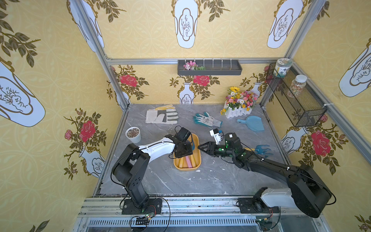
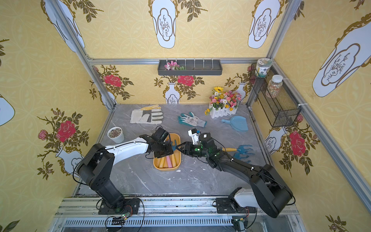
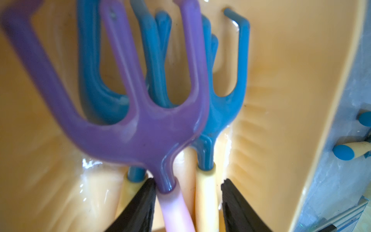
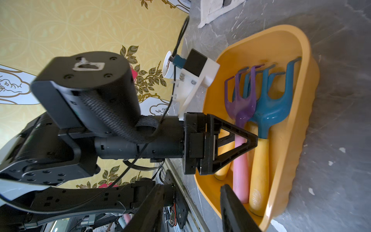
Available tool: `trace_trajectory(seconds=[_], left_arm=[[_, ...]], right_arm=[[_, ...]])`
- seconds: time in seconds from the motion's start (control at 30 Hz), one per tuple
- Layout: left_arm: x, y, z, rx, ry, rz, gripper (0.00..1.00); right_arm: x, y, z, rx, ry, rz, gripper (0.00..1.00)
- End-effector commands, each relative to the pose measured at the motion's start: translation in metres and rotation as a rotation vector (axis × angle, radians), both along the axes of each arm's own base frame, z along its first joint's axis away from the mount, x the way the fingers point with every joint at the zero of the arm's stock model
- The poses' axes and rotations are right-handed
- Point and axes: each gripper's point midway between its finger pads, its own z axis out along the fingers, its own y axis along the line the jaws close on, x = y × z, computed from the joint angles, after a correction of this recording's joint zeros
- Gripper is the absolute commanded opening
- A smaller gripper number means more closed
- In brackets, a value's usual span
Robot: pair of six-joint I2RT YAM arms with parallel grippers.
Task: Put the rake into the storage box
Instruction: Place the rake in the storage box.
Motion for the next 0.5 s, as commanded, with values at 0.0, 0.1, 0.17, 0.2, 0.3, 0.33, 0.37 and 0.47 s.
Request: trace_trajectory(seconds=[0.0,0.1,0.17,0.2,0.3,0.33,0.37,0.47], left_arm=[[0.002,0.001,0.013,0.007,-0.033,-0.019,0.57],[0.008,-0.001,0.033,-0.016,-0.085,-0.018,0.57],[0.014,-0.001,0.046,-0.018,-0.119,-0.002,0.56],[0.018,0.000,0.054,-0.016,-0.140,0.003,0.55],[0.030,0.002,0.075,-0.016,-0.212,0.038,0.54],[0.034,0.001,0.081,-0.023,-0.234,0.049,0.54],[0.038,0.000,0.086,-0.033,-0.254,0.057,0.54],[0.047,-0.008,0.093,-0.068,-0.288,0.068,0.54]], right_arm=[[0.003,0.003,0.007,0.012,-0.034,0.007,0.50],[0.005,0.003,0.008,-0.003,-0.037,0.005,0.50],[0.007,0.002,0.008,-0.016,-0.037,0.004,0.50],[0.009,0.001,0.009,-0.021,-0.040,-0.006,0.50],[0.022,-0.017,0.005,-0.062,-0.025,-0.104,0.50],[0.028,-0.028,0.001,-0.092,-0.012,-0.157,0.50],[0.032,-0.038,-0.004,-0.127,0.004,-0.207,0.50],[0.041,-0.085,-0.023,-0.308,0.056,-0.399,0.52]])
